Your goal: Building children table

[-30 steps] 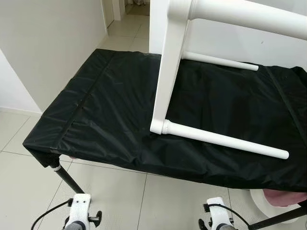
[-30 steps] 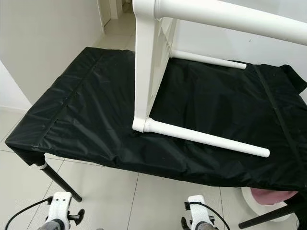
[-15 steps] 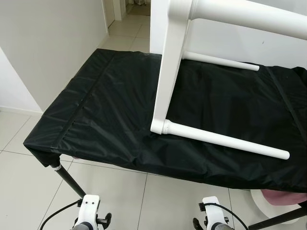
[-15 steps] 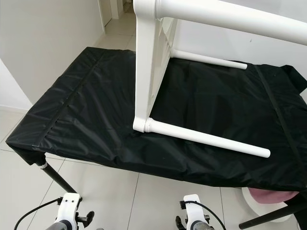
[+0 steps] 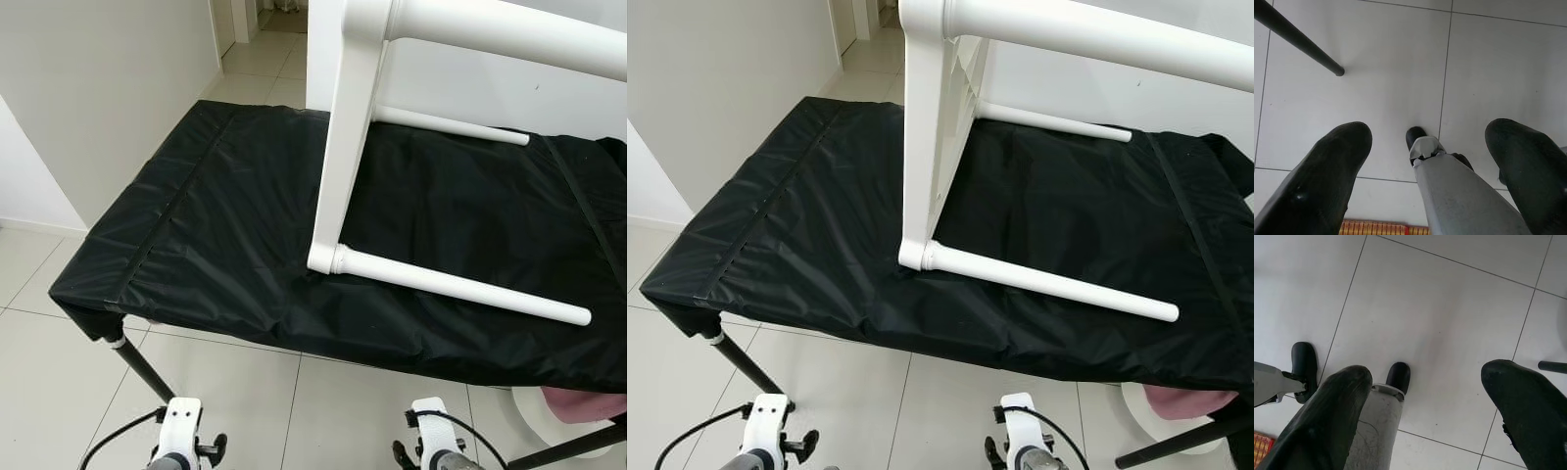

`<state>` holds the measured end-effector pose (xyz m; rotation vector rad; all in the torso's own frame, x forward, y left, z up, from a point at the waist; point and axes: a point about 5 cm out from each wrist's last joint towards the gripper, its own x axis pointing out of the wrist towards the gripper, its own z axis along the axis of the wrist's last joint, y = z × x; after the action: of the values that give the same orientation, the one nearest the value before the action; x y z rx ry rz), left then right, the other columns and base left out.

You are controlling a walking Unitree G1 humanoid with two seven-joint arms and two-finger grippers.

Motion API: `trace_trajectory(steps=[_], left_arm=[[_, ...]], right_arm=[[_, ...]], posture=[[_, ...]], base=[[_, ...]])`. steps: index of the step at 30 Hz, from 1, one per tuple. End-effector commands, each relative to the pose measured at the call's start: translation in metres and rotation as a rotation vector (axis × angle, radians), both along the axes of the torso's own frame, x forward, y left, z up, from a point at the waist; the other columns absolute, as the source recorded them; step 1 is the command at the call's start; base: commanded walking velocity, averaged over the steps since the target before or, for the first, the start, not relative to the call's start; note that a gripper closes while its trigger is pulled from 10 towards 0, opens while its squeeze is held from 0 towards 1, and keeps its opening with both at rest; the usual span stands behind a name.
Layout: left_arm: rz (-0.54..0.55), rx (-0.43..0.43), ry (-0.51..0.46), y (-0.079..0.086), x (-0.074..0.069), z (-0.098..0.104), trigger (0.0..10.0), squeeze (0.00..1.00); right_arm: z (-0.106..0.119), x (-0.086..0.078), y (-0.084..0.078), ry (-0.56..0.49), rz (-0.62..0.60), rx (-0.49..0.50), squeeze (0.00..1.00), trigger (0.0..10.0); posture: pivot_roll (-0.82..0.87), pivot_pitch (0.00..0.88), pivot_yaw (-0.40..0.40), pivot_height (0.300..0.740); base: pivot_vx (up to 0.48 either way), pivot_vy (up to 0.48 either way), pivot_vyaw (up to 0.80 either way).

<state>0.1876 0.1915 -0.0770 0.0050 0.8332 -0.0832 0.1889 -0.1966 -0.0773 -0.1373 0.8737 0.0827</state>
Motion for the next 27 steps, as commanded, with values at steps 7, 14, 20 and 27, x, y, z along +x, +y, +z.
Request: trace_trajectory(steps=[7,14,20,27], left_arm=[[0.006,0.023,0.026,-0.0020,-0.0036,-0.0029,10.0,0.00],[0.001,0.014,0.037,-0.0048,-0.0071,-0.0050,10.0,0.00],[-0.003,0.014,0.040,-0.0049,-0.0098,-0.0061,10.0,0.00],[-0.010,0.014,0.036,-0.0042,-0.0111,-0.0063,10.0,0.00]], right_arm=[[-0.0015,-0.0016,0.0022,0.012,0.009,-0.007,0.00,10.0],[-0.0021,-0.0031,0.0023,0.017,0.015,-0.002,0.00,10.0],[-0.0031,-0.0051,0.0022,0.023,0.017,-0.003,0.00,10.0],[-0.0039,-0.0069,0.0025,0.025,0.018,-0.002,0.00,10.0]], posture=[[-0.07,0.000,0.044,0.740],[-0.08,0.000,0.045,0.740],[-0.08,0.000,0.047,0.740],[-0.08,0.000,0.051,0.740]], base=[[0.000,0.000,0.00],[0.000,0.000,0.00],[0.000,0.000,0.00],[0.000,0.000,0.00]])
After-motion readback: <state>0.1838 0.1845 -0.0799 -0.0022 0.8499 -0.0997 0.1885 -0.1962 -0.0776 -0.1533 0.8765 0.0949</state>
